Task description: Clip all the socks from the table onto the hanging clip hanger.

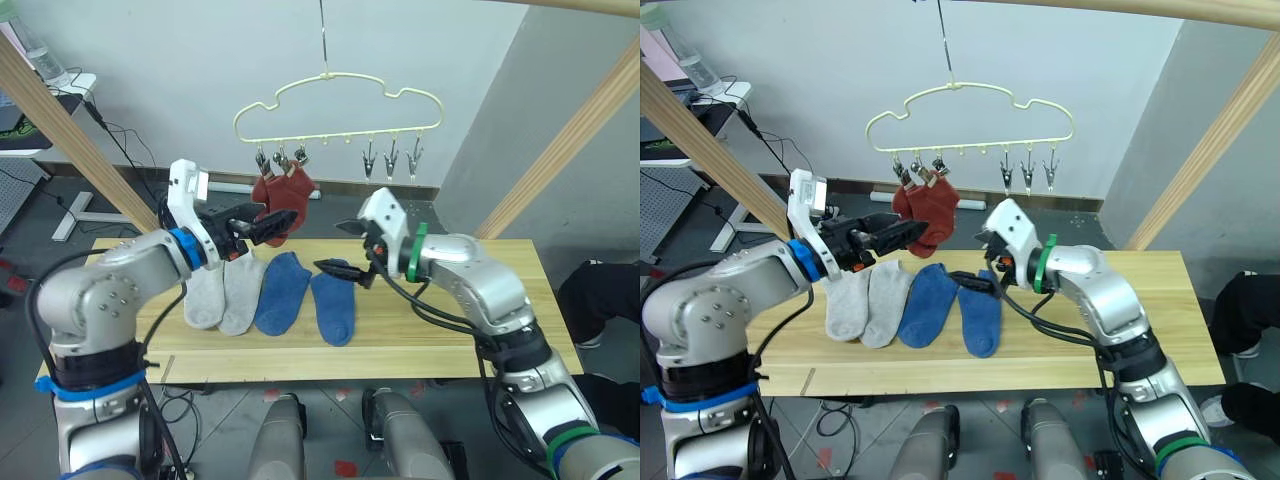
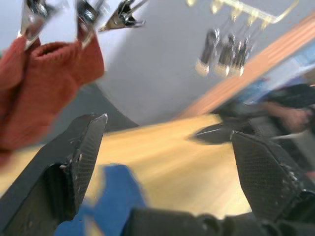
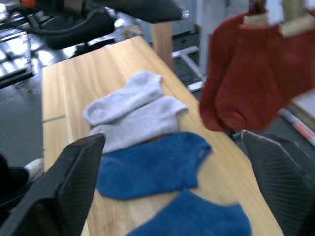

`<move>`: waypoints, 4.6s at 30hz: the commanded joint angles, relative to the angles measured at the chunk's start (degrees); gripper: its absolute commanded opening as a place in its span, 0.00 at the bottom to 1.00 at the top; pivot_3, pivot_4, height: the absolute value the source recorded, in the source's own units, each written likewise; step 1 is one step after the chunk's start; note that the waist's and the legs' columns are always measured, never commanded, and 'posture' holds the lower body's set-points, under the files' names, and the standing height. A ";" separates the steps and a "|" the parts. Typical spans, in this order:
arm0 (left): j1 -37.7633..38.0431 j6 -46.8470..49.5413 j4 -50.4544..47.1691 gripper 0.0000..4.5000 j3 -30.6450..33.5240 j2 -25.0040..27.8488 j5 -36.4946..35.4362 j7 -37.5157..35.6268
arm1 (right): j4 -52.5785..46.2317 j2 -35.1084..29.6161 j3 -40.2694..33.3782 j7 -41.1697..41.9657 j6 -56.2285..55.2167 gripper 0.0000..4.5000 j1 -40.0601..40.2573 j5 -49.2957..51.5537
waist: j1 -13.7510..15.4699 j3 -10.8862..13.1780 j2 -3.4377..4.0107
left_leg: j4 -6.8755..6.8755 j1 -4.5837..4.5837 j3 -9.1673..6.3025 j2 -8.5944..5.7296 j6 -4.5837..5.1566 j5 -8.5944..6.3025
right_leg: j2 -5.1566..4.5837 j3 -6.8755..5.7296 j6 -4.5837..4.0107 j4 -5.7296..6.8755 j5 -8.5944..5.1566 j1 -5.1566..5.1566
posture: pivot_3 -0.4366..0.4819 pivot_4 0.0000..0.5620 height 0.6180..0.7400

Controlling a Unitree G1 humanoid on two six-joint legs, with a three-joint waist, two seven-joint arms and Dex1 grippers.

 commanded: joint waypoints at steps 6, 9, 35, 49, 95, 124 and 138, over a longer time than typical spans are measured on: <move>2.89 -33.92 -1.72 1.00 -10.16 -3.78 22.29 -0.13 | -17.28 1.87 -10.05 -6.78 5.49 0.99 2.60 9.45 | -0.08 0.00 0.00 | -0.01 0.04 -0.02 0.04 0.01 0.00 | 0.09 0.01 -0.01 0.01 -0.01 0.01 | 0.48 0.45 1.00; 2.49 -38.71 1.35 1.00 -10.63 -8.01 24.86 2.29 | -19.13 2.44 -10.98 -8.92 6.26 0.99 2.83 10.76 | -0.18 0.00 0.00 | 0.01 0.03 0.06 -0.01 0.02 0.00 | 0.07 0.02 0.00 0.00 -0.01 0.04 | 0.46 0.45 1.00; -3.18 -55.51 21.24 0.68 -13.52 -18.55 36.22 7.58 | -18.90 1.98 -8.77 -13.46 3.80 1.00 0.97 12.00 | -0.53 0.00 0.00 | 0.08 0.01 0.09 0.01 0.05 0.00 | 0.16 -0.01 0.02 0.02 0.00 0.04 | 0.42 0.47 1.00; -7.25 -60.39 29.63 0.43 -13.21 -21.04 37.73 8.58 | -18.20 1.50 -8.58 -15.16 3.75 1.00 -0.31 12.14 | -0.59 0.00 0.00 | 0.08 0.01 0.08 0.01 0.05 0.00 | 0.17 -0.03 0.02 0.02 0.00 0.04 | 0.40 0.45 1.00; -21.56 -72.84 54.44 0.43 -11.36 -20.29 39.95 10.29 | -19.26 1.55 -8.75 -18.14 5.10 1.00 -1.64 13.82 | -1.95 -0.01 -0.01 | 0.14 -0.03 0.08 0.01 0.06 0.00 | 0.17 -0.04 0.04 0.05 0.02 0.04 | 0.35 0.43 1.00; -23.25 -74.59 57.36 0.03 -10.61 -20.16 39.72 8.99 | -19.56 1.48 -8.58 -18.81 5.25 1.00 -1.20 13.83 | -1.97 -0.01 -0.01 | 0.14 -0.03 0.09 0.01 0.06 0.00 | 0.17 -0.05 0.04 0.06 0.02 0.03 | 0.35 0.43 1.00; -15.12 -26.71 28.28 0.02 -10.21 -10.15 22.57 -6.22 | -4.37 -5.26 -0.09 -11.41 -0.53 1.00 5.68 5.17 | -2.26 -0.01 -0.01 | 0.18 0.03 0.09 0.02 0.05 0.00 | 0.19 0.00 0.04 0.15 0.02 0.04 | 0.41 0.46 1.00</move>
